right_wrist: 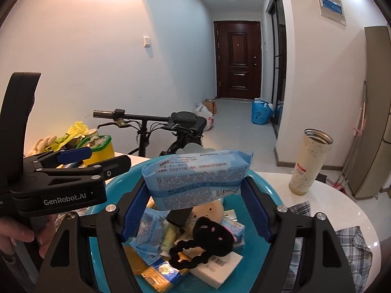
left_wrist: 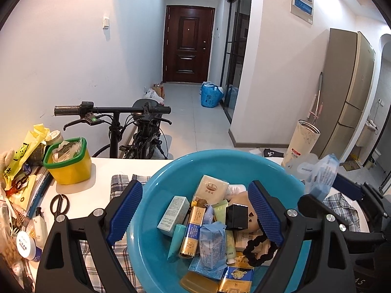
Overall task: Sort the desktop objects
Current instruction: 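Lift the blue wipes packet with the right gripper and carry it over the basin, then open the right gripper to drop the wipes packet into the basin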
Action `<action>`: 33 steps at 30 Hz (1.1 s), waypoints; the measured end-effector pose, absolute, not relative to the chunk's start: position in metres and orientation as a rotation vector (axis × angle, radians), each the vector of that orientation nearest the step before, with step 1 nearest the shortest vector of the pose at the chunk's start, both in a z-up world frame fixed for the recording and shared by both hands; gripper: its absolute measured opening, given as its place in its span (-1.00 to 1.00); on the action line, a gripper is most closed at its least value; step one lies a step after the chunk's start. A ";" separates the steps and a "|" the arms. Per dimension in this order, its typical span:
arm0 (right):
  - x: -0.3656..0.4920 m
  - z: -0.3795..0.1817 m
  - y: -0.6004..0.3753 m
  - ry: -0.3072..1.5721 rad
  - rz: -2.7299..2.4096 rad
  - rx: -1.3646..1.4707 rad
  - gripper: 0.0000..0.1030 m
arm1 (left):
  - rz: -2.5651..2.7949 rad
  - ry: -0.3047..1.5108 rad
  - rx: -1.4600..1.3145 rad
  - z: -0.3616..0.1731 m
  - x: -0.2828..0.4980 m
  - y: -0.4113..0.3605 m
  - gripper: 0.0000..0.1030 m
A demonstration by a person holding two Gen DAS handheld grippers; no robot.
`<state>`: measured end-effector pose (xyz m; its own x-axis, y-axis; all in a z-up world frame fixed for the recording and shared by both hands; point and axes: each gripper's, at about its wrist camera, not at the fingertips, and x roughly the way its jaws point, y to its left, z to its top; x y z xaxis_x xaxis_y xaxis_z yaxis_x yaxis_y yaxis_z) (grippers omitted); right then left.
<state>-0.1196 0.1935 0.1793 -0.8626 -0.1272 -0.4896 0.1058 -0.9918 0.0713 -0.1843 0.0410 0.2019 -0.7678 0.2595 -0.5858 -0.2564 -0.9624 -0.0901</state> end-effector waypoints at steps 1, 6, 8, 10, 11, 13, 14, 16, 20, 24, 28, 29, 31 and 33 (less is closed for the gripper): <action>-0.120 0.179 0.194 -0.076 -2.916 0.775 0.44 | 2.723 -0.011 -0.899 0.203 -0.184 0.041 0.75; -0.125 0.177 0.198 -0.073 -2.924 0.802 0.44 | 2.718 -0.006 -0.899 0.203 -0.182 0.042 0.75; -0.127 0.176 0.201 -0.081 -2.921 0.816 0.44 | 2.712 0.004 -0.907 0.202 -0.182 0.044 0.75; -0.130 0.173 0.202 -0.084 -2.920 0.835 0.44 | 2.724 0.025 -0.917 0.201 -0.183 0.047 0.75; -0.132 0.171 0.203 -0.088 -2.918 0.845 0.44 | 2.725 0.032 -0.920 0.200 -0.184 0.048 0.75; -0.135 0.167 0.205 -0.096 -2.918 0.866 0.44 | 2.715 0.029 -0.927 0.199 -0.185 0.048 0.75; -0.137 0.164 0.205 -0.095 -2.917 0.878 0.44 | 2.710 0.021 -0.929 0.199 -0.186 0.046 0.75; -0.141 0.159 0.205 -0.095 -2.910 0.906 0.44 | 2.714 0.023 -0.932 0.197 -0.188 0.047 0.75; -0.147 0.148 0.205 -0.093 -2.894 0.965 0.44 | 2.731 0.035 -0.970 0.187 -0.197 0.046 0.75; -0.155 0.135 0.206 -0.092 -2.877 1.047 0.44 | 2.760 0.073 -1.052 0.171 -0.209 0.047 0.75; -0.163 0.123 0.210 -0.115 -2.848 1.112 0.44 | 2.730 0.104 -1.081 0.160 -0.214 0.054 0.75; -0.164 0.121 0.210 -0.114 -2.848 1.123 0.44 | 2.729 0.118 -1.098 0.155 -0.216 0.056 0.75; -0.166 0.117 0.211 -0.111 -2.847 1.142 0.44 | 2.726 0.145 -1.126 0.148 -0.220 0.060 0.75; -0.167 0.115 0.210 -0.111 -2.841 1.155 0.44 | 2.717 0.160 -1.143 0.144 -0.222 0.062 0.75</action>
<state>-0.1666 0.2105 0.1150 -0.7146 -0.0946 -0.6931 0.0400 -0.9947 0.0945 -0.2219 0.0622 0.1439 -0.6850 0.1316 -0.7166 -0.2147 -0.9763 0.0260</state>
